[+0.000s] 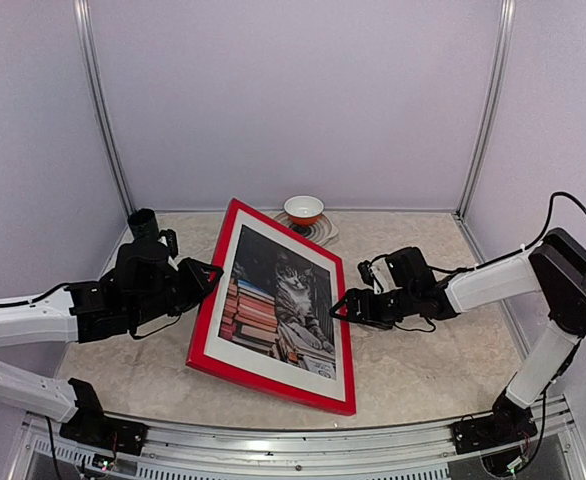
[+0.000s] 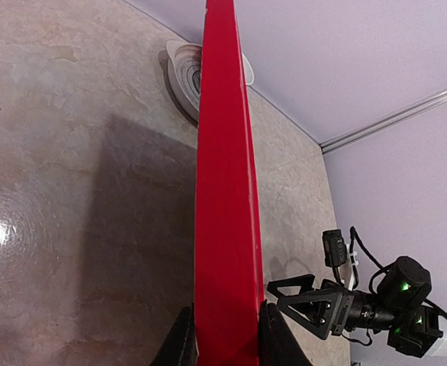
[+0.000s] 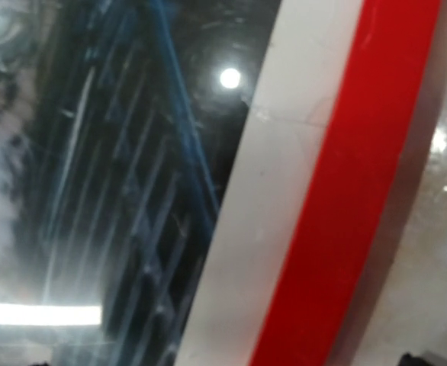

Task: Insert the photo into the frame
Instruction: Place the photo frame at the center of the board.

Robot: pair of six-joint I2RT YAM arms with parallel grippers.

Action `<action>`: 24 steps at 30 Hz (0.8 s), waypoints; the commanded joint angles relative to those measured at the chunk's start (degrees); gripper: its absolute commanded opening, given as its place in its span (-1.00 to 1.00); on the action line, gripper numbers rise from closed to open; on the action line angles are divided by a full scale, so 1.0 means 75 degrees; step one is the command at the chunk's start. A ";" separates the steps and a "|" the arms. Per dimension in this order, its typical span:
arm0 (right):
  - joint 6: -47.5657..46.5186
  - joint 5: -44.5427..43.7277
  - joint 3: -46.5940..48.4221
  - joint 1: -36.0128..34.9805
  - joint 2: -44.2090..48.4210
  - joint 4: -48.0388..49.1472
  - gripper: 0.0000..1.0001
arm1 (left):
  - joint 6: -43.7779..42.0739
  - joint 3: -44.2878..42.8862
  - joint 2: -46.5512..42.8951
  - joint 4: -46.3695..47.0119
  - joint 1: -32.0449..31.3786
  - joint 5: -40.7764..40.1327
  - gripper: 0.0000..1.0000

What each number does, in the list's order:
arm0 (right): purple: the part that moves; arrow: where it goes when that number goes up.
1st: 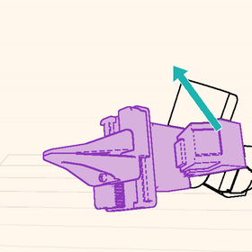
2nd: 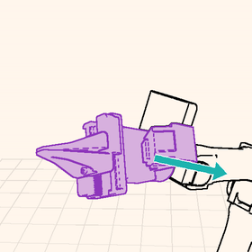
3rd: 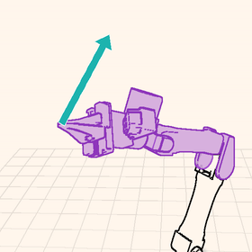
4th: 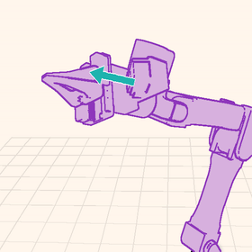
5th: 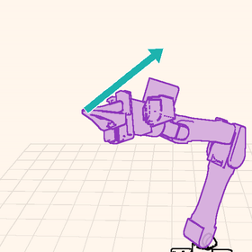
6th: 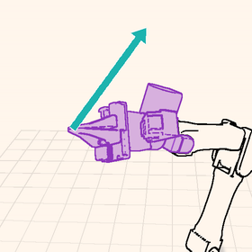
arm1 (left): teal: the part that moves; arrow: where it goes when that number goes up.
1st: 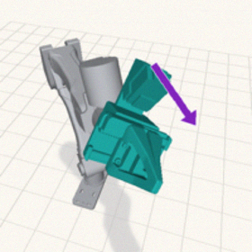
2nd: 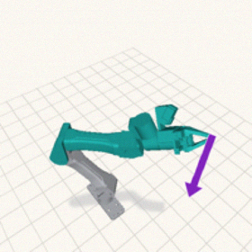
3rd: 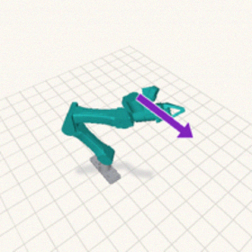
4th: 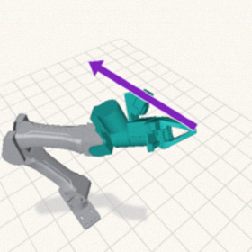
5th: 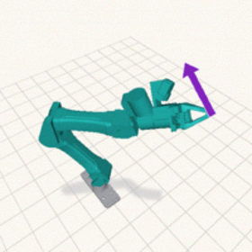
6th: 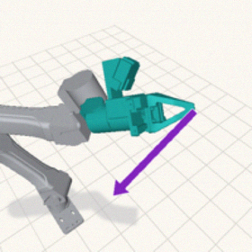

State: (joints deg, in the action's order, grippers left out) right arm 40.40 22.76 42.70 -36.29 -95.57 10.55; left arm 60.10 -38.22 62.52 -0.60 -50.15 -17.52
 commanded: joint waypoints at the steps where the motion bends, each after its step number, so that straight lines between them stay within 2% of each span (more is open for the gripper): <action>1: 0.0093 0.0012 -0.0011 0.0063 -0.0139 0.0385 0.99 | -0.0861 0.0431 0.0122 -0.0838 -0.0016 0.0213 -1.00; 5: 0.0090 0.0062 -0.0032 0.0058 -0.0214 0.0446 0.98 | -0.0924 0.0518 0.0179 -0.0707 -0.0002 0.0323 -0.93; 9: 0.0153 0.0209 -0.0066 0.0050 -0.0347 0.0650 0.98 | -0.0935 0.0722 0.0270 -0.0232 -0.0004 0.0588 -0.74; 15: 0.0213 0.0435 -0.0167 0.0058 -0.0486 0.0926 0.98 | -0.0813 0.0981 0.0452 0.0469 -0.0005 0.1016 -0.68; 24: 0.0159 0.0381 -0.0288 0.0053 -0.0163 0.0807 0.98 | -0.0854 0.1004 0.0721 0.0489 0.0001 0.1181 -0.19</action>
State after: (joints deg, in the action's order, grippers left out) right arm 41.85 24.12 41.50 -35.44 -98.13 16.16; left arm 57.43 -31.64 66.83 5.26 -49.45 -13.37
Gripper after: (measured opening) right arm 0.993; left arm 0.362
